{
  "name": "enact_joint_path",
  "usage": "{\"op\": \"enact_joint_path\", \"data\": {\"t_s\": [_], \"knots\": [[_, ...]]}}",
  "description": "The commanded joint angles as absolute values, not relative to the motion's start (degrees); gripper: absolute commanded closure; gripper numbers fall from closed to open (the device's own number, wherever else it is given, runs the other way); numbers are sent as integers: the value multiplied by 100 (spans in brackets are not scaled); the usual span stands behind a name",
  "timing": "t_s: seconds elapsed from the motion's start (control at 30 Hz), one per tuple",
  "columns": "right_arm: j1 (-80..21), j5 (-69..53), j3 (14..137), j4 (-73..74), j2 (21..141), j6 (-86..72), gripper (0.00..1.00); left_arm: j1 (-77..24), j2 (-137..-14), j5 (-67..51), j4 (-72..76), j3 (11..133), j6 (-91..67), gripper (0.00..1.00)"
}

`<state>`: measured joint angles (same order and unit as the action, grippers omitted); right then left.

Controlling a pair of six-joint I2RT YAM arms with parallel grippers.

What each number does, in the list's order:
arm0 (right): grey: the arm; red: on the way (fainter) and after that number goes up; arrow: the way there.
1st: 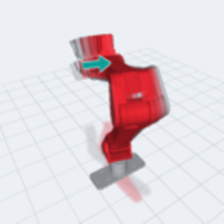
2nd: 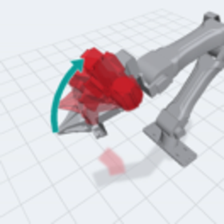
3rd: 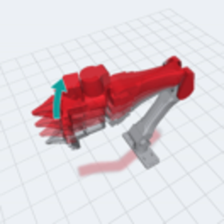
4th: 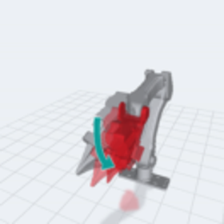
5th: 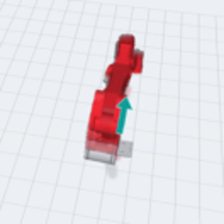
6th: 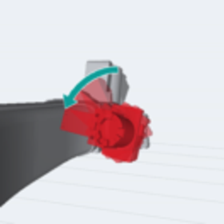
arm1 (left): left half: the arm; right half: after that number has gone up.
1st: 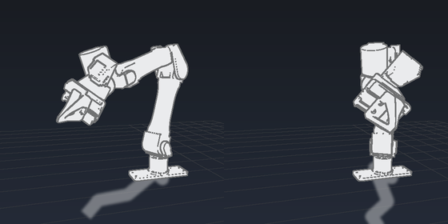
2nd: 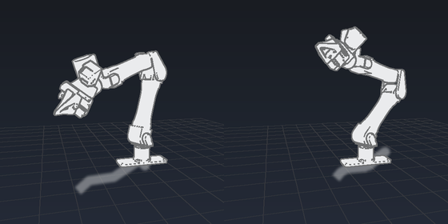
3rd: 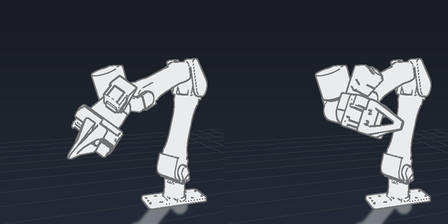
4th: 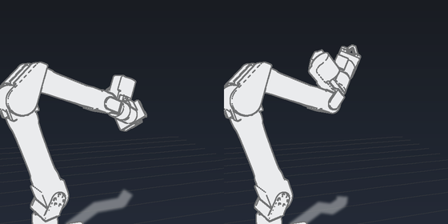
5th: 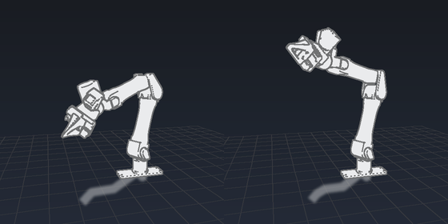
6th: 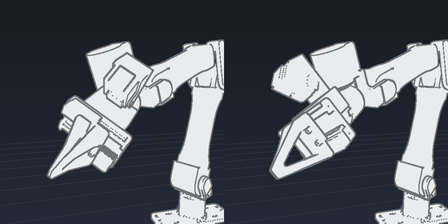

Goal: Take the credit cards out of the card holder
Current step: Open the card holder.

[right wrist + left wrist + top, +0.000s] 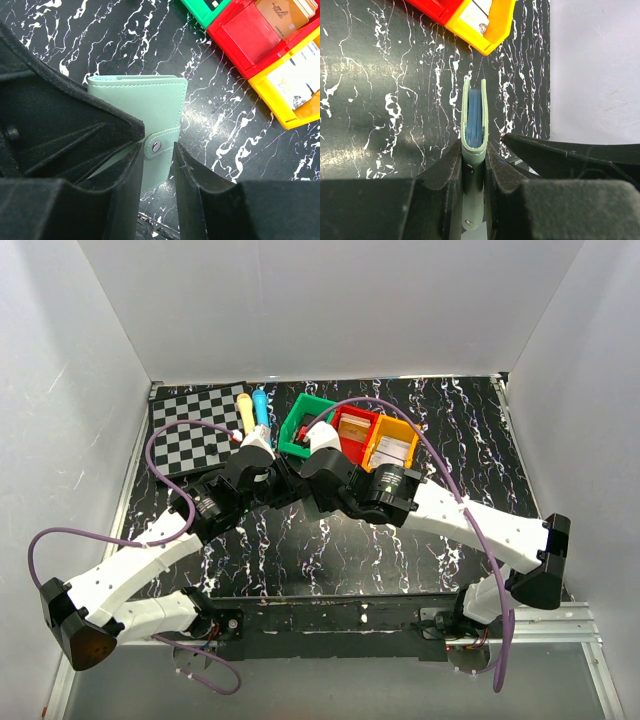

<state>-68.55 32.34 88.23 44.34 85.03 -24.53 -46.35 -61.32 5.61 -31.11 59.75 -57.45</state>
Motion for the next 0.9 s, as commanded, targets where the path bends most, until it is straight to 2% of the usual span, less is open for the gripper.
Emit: {"op": "enact_joint_path", "data": {"t_s": [0.0,0.27,0.5,0.6,0.87], "knots": [[-6864,3533,9053,4684,8648,-2558,64,-4667,-5942,396,-2883,6196,-5845,100],[-6873,3525,9062,4816,8745,-2575,81,-4667,-5889,431,-2865,6170,-5854,100],[-6864,3507,9044,4869,8745,-2610,91,-4667,-5854,439,-2848,6117,-5871,100],[-6864,3498,9061,4895,8745,-2619,99,-4667,-5827,457,-2856,6091,-5862,100],[-6864,3560,9000,4957,8622,-2821,99,-4667,-5810,553,-2865,6012,-5862,100]]}}
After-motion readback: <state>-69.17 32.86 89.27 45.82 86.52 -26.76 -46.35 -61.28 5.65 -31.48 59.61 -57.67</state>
